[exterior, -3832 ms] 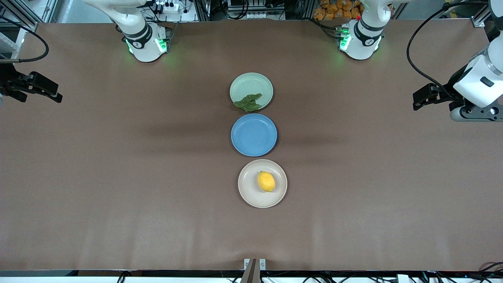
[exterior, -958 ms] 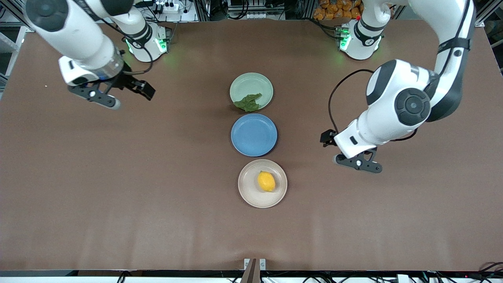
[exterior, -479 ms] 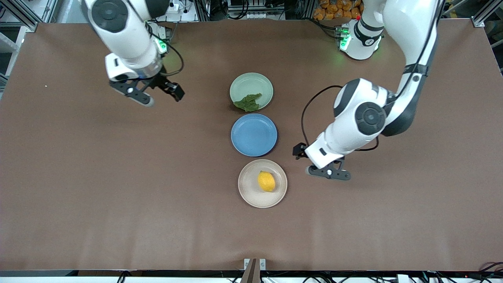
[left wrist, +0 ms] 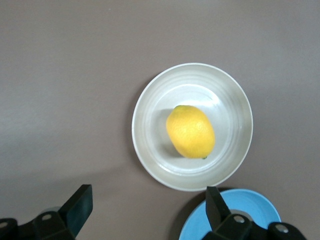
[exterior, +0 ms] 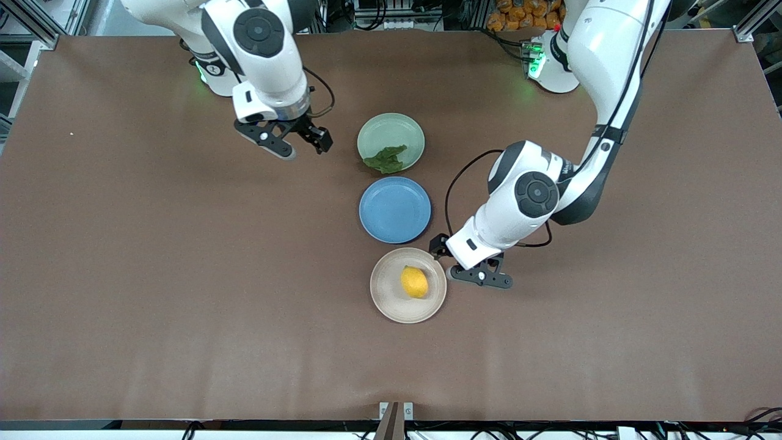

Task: Pick lemon and lettuce from plates
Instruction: 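Lower the left gripper over the lemon while the right gripper descends onto the lettuce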

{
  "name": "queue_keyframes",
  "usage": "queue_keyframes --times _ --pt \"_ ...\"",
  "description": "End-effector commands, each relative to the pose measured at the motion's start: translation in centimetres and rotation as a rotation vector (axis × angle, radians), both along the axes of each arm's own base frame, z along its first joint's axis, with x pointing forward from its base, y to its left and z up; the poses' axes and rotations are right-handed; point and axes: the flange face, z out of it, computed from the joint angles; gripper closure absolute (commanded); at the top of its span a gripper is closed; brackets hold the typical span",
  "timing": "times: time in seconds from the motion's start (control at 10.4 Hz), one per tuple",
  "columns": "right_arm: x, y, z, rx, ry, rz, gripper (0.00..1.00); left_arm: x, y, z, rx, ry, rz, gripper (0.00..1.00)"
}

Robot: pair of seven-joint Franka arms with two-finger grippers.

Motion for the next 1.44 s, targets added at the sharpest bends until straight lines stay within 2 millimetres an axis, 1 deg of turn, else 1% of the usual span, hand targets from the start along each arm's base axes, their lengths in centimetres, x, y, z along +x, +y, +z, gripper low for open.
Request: queue_keyframes --times 0.0,0.19,0.29,0.38,0.48,0.57,0.67,0.77,0.86,0.96,1.05,1.15,1.34 --pt "-1.1 2.8 -1.6 0.004 -0.022 -0.039 0.00 0.6 -2.3 -2.1 -0.053 -0.028 0.053 0.00" --pt "-2.4 5.5 -3.7 0.011 -0.031 -0.077 0.00 0.5 -3.8 -3.8 -0.077 -0.042 0.081 0.00" --pt "-3.2 6.7 -4.8 0.006 -0.027 -0.085 0.00 0.2 -5.1 -5.0 -0.086 -0.038 0.097 0.00" --pt "-3.9 7.5 -6.0 -0.007 -0.016 -0.091 0.00 0.0 -5.8 -5.9 -0.091 -0.045 0.108 0.00" --pt "-4.7 8.5 -7.1 -0.009 -0.014 -0.094 0.00 0.1 -5.9 -6.7 -0.099 -0.056 0.114 0.00" --pt "-5.7 10.1 -9.1 -0.011 -0.013 -0.107 0.00 0.3 -6.0 -7.4 -0.108 -0.066 0.120 0.00" --pt "-7.6 12.4 -11.9 -0.010 -0.016 -0.121 0.00 0.4 -6.3 -8.3 -0.113 -0.071 0.122 0.00" --pt "-8.5 13.6 -14.5 -0.008 -0.020 -0.139 0.00 0.8 -6.4 -8.7 -0.122 -0.078 0.132 0.00" --pt "-8.6 14.1 -16.1 0.004 -0.024 -0.147 0.00 1.3 -6.6 -9.2 -0.130 -0.079 0.146 0.00" --pt "-8.7 14.3 -17.5 -0.001 -0.020 -0.150 0.00 1.0 -7.3 -9.8 -0.139 -0.089 0.146 0.00" --pt "-9.4 14.6 -18.1 -0.011 -0.015 -0.136 0.00 1.1 -7.1 -10.9 -0.141 -0.097 0.154 0.00" --pt "-9.3 14.5 -18.8 -0.024 -0.017 -0.129 0.00 1.0 -7.3 -11.6 -0.149 -0.109 0.157 0.00" --pt "-9.1 14.5 -20.8 -0.025 -0.030 -0.118 0.00 0.8 -7.3 -12.8 -0.152 -0.113 0.163 0.00"
